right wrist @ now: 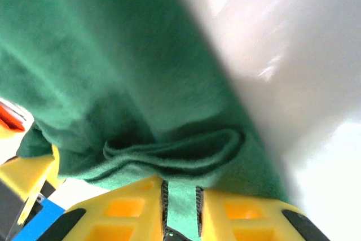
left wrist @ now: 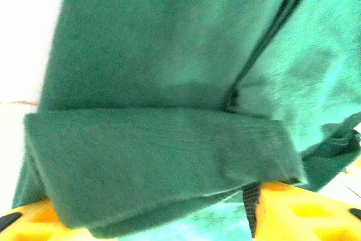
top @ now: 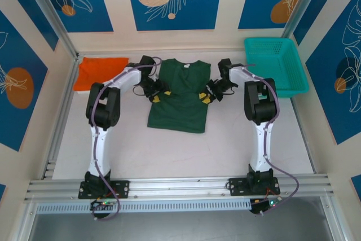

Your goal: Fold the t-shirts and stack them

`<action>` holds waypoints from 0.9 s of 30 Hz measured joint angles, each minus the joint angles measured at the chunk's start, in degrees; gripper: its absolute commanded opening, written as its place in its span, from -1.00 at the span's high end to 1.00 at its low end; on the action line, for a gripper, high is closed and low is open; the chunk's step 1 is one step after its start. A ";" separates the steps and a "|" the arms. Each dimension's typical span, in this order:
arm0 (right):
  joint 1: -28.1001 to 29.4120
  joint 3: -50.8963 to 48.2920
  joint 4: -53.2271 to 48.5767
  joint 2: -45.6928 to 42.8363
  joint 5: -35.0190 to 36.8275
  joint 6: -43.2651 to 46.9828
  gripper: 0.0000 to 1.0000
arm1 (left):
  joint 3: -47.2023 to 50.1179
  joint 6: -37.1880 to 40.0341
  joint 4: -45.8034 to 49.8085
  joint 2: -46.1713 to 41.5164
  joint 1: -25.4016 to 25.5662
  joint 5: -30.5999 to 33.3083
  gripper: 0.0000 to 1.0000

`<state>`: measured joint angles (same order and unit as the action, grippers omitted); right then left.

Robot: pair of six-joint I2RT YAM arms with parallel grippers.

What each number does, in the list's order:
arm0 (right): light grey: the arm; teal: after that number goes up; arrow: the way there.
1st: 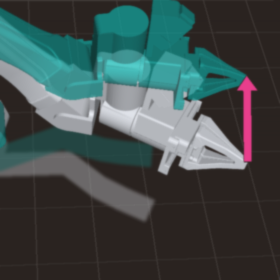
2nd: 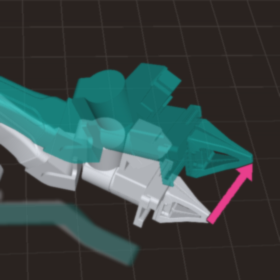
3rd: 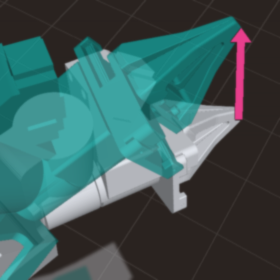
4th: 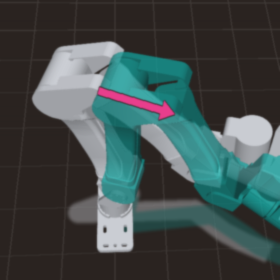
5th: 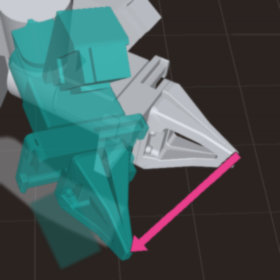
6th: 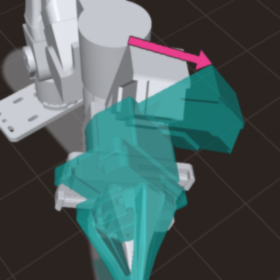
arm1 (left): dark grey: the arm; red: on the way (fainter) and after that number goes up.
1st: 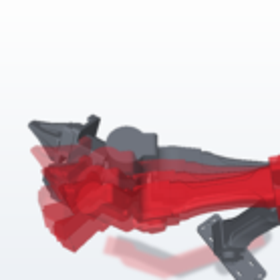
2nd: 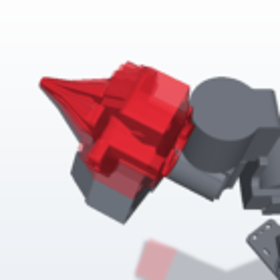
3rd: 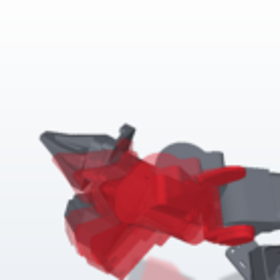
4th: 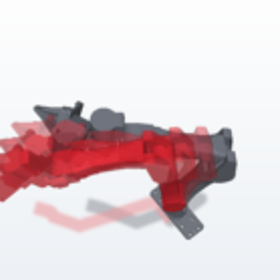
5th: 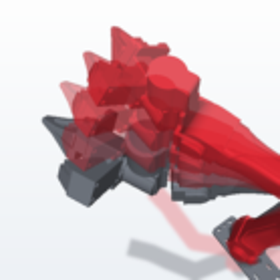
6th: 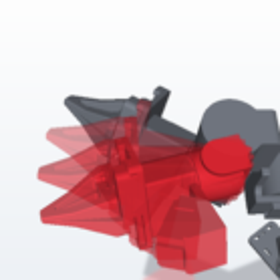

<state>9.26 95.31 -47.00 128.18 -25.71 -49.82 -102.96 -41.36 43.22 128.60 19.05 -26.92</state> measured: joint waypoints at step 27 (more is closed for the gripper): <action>1.68 -2.95 3.52 -9.90 1.33 0.35 0.51 | -11.63 11.26 6.60 -4.63 1.70 12.52 0.16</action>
<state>10.94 92.36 -43.48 118.28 -24.38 -49.47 -114.59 -30.11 49.82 123.96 20.75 -14.39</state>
